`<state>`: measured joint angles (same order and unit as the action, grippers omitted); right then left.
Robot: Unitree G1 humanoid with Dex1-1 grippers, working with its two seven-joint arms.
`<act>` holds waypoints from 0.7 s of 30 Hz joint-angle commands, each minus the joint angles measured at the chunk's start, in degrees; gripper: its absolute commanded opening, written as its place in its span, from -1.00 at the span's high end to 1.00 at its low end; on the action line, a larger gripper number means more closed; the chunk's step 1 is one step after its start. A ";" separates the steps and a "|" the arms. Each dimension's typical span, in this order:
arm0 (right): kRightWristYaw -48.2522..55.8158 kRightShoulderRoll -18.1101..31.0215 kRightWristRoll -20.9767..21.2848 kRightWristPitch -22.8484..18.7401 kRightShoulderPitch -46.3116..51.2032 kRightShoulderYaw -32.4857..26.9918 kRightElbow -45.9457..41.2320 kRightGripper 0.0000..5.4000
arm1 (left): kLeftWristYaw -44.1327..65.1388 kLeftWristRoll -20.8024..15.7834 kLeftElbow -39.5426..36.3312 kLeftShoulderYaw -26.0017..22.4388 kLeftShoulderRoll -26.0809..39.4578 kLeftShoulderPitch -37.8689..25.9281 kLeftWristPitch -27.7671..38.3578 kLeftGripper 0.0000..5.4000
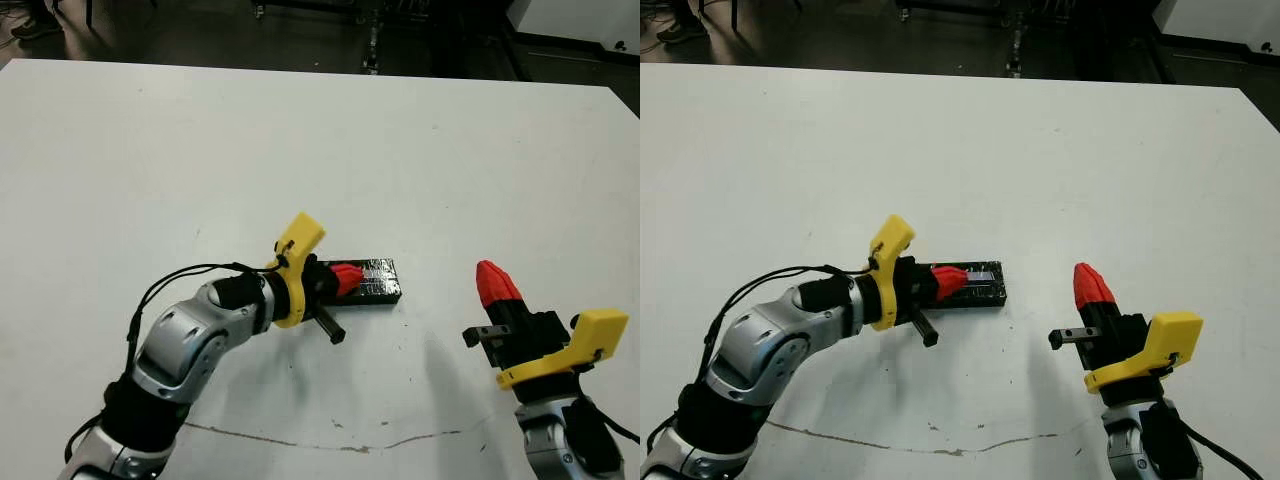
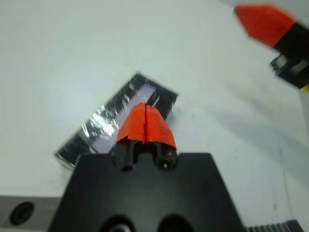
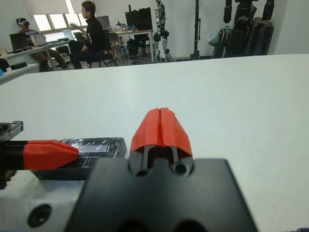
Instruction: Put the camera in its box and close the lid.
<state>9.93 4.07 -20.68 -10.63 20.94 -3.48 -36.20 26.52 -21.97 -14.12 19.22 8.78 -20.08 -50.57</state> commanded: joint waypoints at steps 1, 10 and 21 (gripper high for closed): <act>-0.01 0.27 -0.19 0.25 0.35 -0.47 0.62 1.00 | -0.59 1.56 3.25 1.84 -0.02 1.30 -0.91 0.99; -0.31 0.22 -0.52 -0.30 0.27 -0.47 0.35 1.00 | -0.96 2.27 5.19 2.58 0.01 1.33 -1.78 0.99; -0.11 0.29 -1.22 -0.43 -0.01 -0.51 0.42 1.00 | 0.38 -1.71 -5.52 -2.71 3.14 2.89 -3.26 0.99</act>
<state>9.95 4.03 -21.58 -10.65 20.88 -3.46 -36.20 26.79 -23.10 -17.92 18.09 10.51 -18.30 -52.56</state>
